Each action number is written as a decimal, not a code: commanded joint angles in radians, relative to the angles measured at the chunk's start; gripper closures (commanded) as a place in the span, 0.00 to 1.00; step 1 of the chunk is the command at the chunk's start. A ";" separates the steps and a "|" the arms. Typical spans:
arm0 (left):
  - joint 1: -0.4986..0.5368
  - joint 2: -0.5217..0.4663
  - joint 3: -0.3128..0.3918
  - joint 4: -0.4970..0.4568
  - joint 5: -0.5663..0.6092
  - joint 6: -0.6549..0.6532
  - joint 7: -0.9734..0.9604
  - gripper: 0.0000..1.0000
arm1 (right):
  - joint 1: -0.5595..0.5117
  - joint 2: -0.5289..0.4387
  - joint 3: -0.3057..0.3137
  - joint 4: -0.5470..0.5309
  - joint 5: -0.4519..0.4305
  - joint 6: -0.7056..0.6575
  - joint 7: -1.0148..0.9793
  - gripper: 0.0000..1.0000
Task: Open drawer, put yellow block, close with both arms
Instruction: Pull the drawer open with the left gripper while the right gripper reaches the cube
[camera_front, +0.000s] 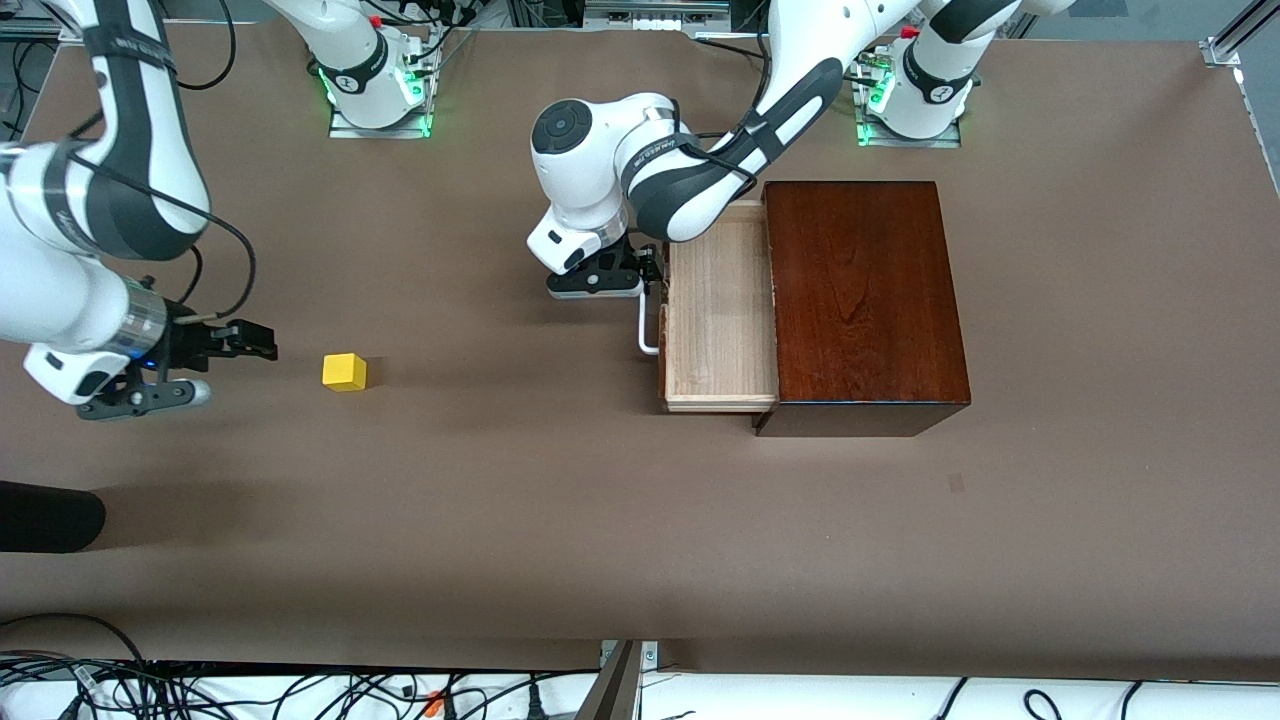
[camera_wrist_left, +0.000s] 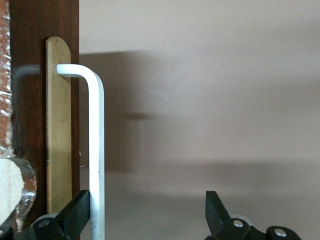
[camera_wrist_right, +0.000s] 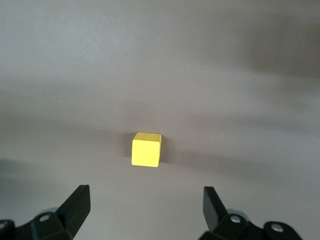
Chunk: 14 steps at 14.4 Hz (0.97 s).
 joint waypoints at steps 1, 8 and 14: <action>0.025 -0.012 -0.022 0.043 -0.034 -0.064 0.012 0.00 | -0.001 0.011 0.008 -0.077 0.021 0.083 -0.018 0.00; 0.198 -0.269 -0.024 -0.007 -0.295 -0.277 0.297 0.00 | 0.034 0.082 0.020 -0.210 0.021 0.303 0.021 0.00; 0.463 -0.540 -0.022 -0.098 -0.447 -0.449 0.598 0.00 | 0.036 0.118 0.020 -0.275 0.021 0.397 0.021 0.00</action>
